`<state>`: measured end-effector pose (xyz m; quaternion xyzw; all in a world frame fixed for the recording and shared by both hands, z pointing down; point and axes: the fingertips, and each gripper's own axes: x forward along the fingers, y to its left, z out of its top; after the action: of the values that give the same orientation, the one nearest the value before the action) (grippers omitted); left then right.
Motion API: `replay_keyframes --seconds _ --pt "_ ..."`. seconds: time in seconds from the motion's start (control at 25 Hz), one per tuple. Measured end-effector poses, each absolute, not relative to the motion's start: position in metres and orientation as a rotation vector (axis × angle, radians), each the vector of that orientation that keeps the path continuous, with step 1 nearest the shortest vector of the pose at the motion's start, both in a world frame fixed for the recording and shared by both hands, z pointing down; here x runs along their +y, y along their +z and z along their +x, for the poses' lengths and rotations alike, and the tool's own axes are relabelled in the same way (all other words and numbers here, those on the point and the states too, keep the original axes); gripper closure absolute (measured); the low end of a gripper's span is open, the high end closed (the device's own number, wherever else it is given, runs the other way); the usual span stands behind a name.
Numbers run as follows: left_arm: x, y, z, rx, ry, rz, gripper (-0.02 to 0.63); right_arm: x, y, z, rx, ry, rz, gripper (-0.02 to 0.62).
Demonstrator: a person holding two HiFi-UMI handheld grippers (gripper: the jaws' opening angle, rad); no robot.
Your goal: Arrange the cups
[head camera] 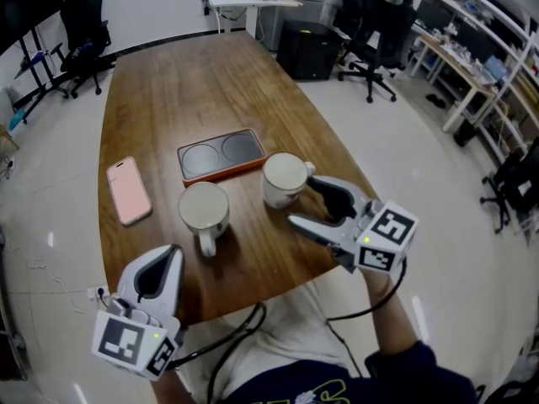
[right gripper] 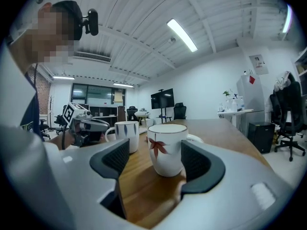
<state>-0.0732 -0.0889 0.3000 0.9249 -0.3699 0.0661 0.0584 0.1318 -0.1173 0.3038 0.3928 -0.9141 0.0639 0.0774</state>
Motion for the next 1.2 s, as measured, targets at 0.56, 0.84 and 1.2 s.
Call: replay_keyframes --seconds 0.56,0.84,1.2 --pt "-0.088 0.298 -0.073 -1.118 0.199 2.806 0.603 -0.142 0.318 0.122 -2.618 0.304 1.245 0.190" --pt "-0.088 0.298 -0.073 -1.120 0.198 2.808 0.603 -0.155 0.319 0.116 -2.618 0.309 1.232 0.178" --pt "-0.088 0.297 -0.072 -1.121 0.198 2.810 0.603 -0.174 0.321 0.114 -2.606 0.325 1.225 0.183"
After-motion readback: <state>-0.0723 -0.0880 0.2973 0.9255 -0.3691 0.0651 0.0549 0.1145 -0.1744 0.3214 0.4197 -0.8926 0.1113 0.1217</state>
